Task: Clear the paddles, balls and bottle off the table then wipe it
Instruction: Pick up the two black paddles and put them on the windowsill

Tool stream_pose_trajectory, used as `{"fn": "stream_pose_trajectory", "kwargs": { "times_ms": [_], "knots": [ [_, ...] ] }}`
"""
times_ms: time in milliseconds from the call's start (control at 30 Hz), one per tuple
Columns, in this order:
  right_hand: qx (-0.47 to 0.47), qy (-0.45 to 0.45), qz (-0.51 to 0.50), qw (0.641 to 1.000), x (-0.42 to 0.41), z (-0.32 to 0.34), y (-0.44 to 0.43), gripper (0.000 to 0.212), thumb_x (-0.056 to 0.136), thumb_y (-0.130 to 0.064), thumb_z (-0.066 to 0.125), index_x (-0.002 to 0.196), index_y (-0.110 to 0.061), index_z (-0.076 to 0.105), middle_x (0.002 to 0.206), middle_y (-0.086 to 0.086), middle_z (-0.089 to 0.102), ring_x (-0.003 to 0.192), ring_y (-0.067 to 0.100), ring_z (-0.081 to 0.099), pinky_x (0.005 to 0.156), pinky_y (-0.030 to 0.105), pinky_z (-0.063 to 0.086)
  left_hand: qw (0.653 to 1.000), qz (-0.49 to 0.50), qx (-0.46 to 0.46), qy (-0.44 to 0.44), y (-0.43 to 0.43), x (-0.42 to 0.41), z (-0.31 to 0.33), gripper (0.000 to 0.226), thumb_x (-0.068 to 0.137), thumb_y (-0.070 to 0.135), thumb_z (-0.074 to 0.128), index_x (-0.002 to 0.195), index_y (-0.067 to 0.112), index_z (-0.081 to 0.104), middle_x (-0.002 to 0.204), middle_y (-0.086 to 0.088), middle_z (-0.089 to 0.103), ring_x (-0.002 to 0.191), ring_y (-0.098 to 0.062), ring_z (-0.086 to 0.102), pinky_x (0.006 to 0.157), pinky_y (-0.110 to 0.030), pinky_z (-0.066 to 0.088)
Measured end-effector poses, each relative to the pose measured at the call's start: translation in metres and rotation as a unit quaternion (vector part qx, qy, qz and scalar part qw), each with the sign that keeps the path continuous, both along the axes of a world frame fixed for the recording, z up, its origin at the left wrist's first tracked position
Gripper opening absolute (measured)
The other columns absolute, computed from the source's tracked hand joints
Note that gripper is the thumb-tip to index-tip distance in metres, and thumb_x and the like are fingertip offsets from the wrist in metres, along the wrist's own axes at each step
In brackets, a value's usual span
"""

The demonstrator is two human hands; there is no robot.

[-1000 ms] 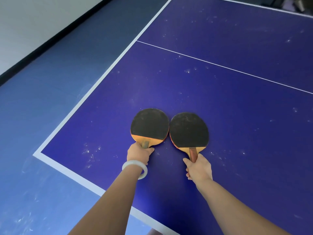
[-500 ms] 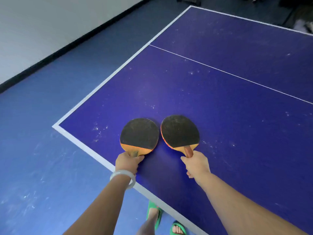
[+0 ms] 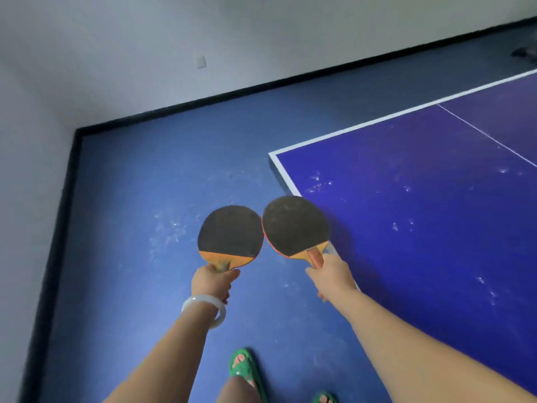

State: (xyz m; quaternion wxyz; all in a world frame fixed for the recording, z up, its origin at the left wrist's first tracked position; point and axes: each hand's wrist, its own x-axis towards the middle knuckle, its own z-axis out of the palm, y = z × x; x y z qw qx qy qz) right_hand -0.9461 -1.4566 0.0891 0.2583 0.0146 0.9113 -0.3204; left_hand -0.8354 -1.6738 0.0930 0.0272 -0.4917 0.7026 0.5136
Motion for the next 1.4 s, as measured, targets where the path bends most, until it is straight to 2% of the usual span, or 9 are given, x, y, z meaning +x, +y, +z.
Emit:
{"fn": "stream_pose_trajectory", "kwargs": {
  "times_ms": [200,500,600,700,833,933,1067,1167,1400],
  "knots": [
    [0.036,-0.007,0.116,0.993,0.045,0.008,-0.136,0.007,0.087,-0.017,0.056,0.082,-0.013,0.054,0.07,0.007,0.062,0.051,0.026,0.064,0.052,0.034,0.055,0.994,0.108,0.008,-0.001,-0.115,0.103,-0.001,0.018,0.082,0.014,0.071,0.077,0.006,0.055,0.055,-0.008,0.053,0.037,-0.019,0.045,0.038,-0.022,0.037],
    [-0.016,-0.042,0.256,0.966,0.163,0.016,-0.403,0.004,0.082,-0.007,0.052,0.079,-0.01,0.052,0.065,0.007,0.055,0.04,0.019,0.05,0.039,0.022,0.041,0.963,0.267,0.0,-0.036,-0.294,0.301,0.008,0.018,0.082,0.017,0.069,0.076,0.009,0.054,0.058,-0.005,0.055,0.041,-0.018,0.048,0.043,-0.021,0.038],
    [-0.021,-0.045,0.332,0.942,0.205,0.02,-0.471,0.007,0.081,-0.006,0.052,0.076,-0.011,0.051,0.064,0.006,0.055,0.04,0.018,0.05,0.038,0.021,0.04,0.942,0.333,0.004,-0.039,-0.328,0.352,0.01,0.02,0.081,0.016,0.07,0.075,0.009,0.051,0.056,-0.004,0.053,0.036,-0.015,0.046,0.039,-0.018,0.034],
    [-0.024,-0.049,0.395,0.917,0.235,0.022,-0.526,0.008,0.08,-0.005,0.052,0.075,-0.011,0.049,0.063,0.007,0.053,0.041,0.021,0.05,0.04,0.022,0.04,0.923,0.384,0.014,-0.037,-0.349,0.386,0.009,0.022,0.08,0.017,0.071,0.076,0.009,0.051,0.058,-0.006,0.053,0.041,-0.019,0.047,0.047,-0.022,0.038],
    [-0.001,-0.032,0.497,0.867,0.271,0.019,-0.605,0.008,0.081,-0.005,0.05,0.076,-0.012,0.048,0.067,0.008,0.055,0.046,0.024,0.054,0.045,0.026,0.044,0.886,0.46,0.03,-0.042,-0.374,0.42,0.003,0.023,0.079,0.02,0.074,0.081,0.007,0.055,0.067,-0.011,0.055,0.059,-0.027,0.05,0.06,-0.033,0.041],
    [0.006,-0.015,0.582,0.813,0.293,0.019,-0.663,0.007,0.081,-0.007,0.052,0.078,-0.011,0.048,0.07,0.009,0.056,0.048,0.026,0.056,0.05,0.029,0.047,0.852,0.521,0.041,-0.044,-0.39,0.437,0.002,0.025,0.08,0.023,0.076,0.086,0.007,0.058,0.072,-0.01,0.058,0.064,-0.028,0.052,0.064,-0.033,0.043],
    [0.005,-0.001,0.694,0.72,0.331,0.024,-0.731,0.002,0.079,-0.012,0.052,0.08,-0.011,0.05,0.065,0.007,0.058,0.038,0.019,0.053,0.041,0.021,0.039,0.786,0.616,0.053,-0.02,-0.405,0.456,0.006,0.026,0.081,0.021,0.075,0.084,0.009,0.053,0.068,-0.009,0.055,0.054,-0.024,0.049,0.054,-0.028,0.042],
    [0.015,0.005,0.752,0.659,0.372,0.026,-0.766,0.004,0.077,-0.013,0.052,0.08,-0.011,0.052,0.068,0.008,0.061,0.044,0.022,0.054,0.042,0.021,0.039,0.739,0.671,0.061,0.004,-0.404,0.47,0.008,0.022,0.082,0.016,0.072,0.084,0.008,0.051,0.063,-0.008,0.052,0.044,-0.018,0.044,0.041,-0.022,0.037],
    [0.024,-0.046,0.811,0.582,0.476,0.02,-0.803,0.007,0.074,-0.011,0.049,0.078,-0.011,0.054,0.066,0.009,0.061,0.038,0.022,0.056,0.042,0.024,0.044,0.669,0.739,0.071,0.013,-0.415,0.524,0.006,0.023,0.081,0.016,0.071,0.081,0.011,0.049,0.058,-0.006,0.052,0.038,-0.016,0.04,0.04,-0.021,0.035]
  ]
}}
